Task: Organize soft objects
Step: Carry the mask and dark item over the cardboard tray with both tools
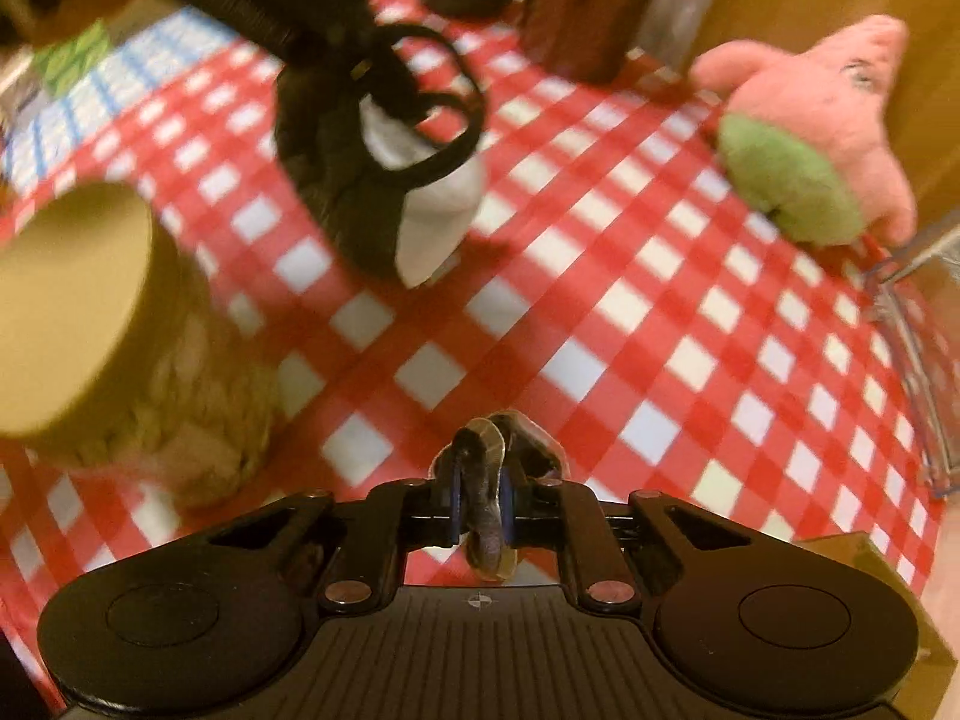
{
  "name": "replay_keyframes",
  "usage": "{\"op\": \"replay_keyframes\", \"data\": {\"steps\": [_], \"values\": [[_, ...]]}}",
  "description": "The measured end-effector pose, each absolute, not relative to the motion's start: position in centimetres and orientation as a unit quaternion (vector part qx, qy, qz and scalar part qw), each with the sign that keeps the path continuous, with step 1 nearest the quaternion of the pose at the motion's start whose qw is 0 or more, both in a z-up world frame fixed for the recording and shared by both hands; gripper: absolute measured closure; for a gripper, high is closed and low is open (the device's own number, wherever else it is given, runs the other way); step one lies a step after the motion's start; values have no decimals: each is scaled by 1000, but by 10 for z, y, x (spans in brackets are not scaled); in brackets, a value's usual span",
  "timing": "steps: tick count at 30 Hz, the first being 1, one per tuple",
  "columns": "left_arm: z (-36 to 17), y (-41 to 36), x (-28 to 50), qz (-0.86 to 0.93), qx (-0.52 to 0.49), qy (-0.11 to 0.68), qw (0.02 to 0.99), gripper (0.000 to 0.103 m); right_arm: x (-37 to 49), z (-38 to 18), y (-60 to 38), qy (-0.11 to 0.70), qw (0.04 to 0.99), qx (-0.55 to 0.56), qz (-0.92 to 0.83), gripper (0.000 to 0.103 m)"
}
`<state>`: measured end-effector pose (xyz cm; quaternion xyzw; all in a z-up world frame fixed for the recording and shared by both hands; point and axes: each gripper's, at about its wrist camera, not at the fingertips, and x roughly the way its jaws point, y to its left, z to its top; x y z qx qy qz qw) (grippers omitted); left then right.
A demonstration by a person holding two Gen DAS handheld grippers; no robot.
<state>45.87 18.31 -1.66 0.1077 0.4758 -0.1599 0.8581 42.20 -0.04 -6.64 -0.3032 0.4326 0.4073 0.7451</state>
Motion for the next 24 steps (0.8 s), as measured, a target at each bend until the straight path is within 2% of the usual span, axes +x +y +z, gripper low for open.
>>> {"op": "replay_keyframes", "data": {"steps": [12,24], "values": [[44,172,422,-132,69,445,883,98,397,7,-34,396,823,-181,364,92],[104,125,368,-135,29,408,903,98,338,57,-96,380,852,-134,334,92]]}}
